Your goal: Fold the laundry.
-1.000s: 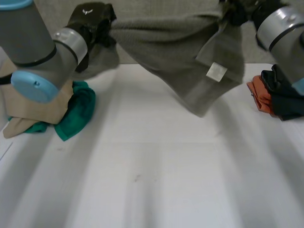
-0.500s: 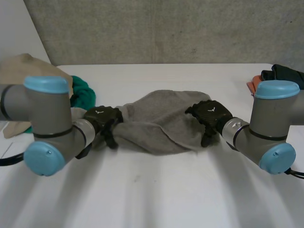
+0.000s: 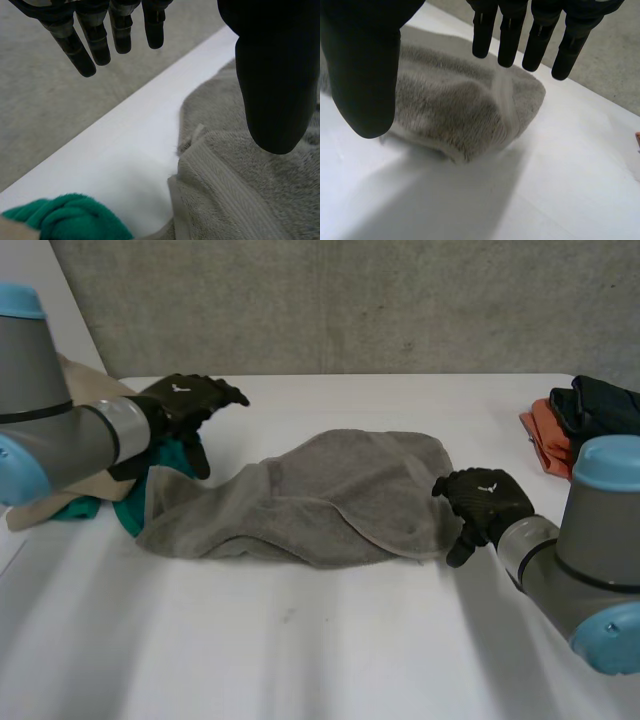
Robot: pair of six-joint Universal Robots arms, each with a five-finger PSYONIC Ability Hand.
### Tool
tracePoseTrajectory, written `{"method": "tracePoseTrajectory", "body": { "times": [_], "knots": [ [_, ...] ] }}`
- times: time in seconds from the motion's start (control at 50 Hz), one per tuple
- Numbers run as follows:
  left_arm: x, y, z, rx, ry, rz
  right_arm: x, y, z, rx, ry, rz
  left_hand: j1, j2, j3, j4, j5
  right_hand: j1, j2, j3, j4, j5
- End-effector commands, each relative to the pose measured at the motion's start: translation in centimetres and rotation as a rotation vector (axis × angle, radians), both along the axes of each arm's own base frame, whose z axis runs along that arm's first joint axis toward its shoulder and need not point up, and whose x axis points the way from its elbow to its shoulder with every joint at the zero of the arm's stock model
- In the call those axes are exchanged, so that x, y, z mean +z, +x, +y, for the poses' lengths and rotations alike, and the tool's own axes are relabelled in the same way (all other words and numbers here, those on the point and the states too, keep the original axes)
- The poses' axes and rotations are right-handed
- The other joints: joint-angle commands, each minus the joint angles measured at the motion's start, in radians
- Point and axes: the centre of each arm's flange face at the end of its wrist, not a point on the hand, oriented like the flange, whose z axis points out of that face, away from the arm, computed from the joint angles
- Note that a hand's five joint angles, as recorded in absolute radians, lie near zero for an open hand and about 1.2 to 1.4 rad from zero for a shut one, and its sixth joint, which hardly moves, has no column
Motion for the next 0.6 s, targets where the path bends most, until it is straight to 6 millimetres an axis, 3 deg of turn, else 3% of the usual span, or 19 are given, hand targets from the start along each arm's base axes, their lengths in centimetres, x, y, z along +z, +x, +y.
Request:
{"method": "tracePoseTrajectory", "body": {
  "times": [0.02,0.18,0.22,0.4,0.46,0.5,0.56,0.6],
  "knots": [
    [-3.7,-2.1,-1.1,-0.161,0.011,-0.148,-1.9,0.6,-0.1,0.061,-0.104,0.099,0.065,0.068,0.062,0.073,0.050,0.147,0.163,0.150,0.149,0.139],
    [-6.4,-3.5,0.0,-0.308,0.041,-0.242,-3.5,1.0,-0.8,0.084,-0.135,0.146,0.189,0.191,0.185,0.196,0.174,0.186,0.202,0.188,0.188,0.178],
    [-6.9,-3.9,0.2,-0.313,0.043,-0.252,-3.9,0.9,-1.1,0.078,-0.132,0.146,0.372,0.375,0.369,0.380,0.357,0.192,0.208,0.194,0.194,0.184],
    [-8.1,-4.5,-0.3,-0.246,0.002,-0.295,-4.3,1.5,-2.9,0.067,-0.197,0.121,0.825,0.827,0.822,0.833,0.810,0.403,0.419,0.405,0.405,0.395],
    [-7.8,-4.8,-0.5,-0.223,-0.032,-0.295,-4.7,1.8,-3.5,0.067,-0.202,0.123,1.042,1.045,1.039,1.050,1.027,0.607,0.623,0.610,0.609,0.599],
    [-7.0,-4.8,-0.8,-0.192,-0.066,-0.293,-4.5,1.8,-3.9,0.056,-0.209,0.120,1.186,1.188,1.183,1.193,1.171,0.977,0.993,0.979,0.979,0.969],
    [-5.4,-4.5,-1.1,-0.141,-0.102,-0.288,-4.0,1.5,-4.2,0.042,-0.222,0.107,1.187,1.189,1.183,1.194,1.172,0.979,0.995,0.981,0.981,0.971],
    [-3.3,-3.8,-1.1,-0.075,-0.126,-0.281,-2.7,1.0,-4.5,0.023,-0.247,0.089,1.187,1.189,1.183,1.194,1.172,0.979,0.995,0.981,0.981,0.971]
  ]
}}
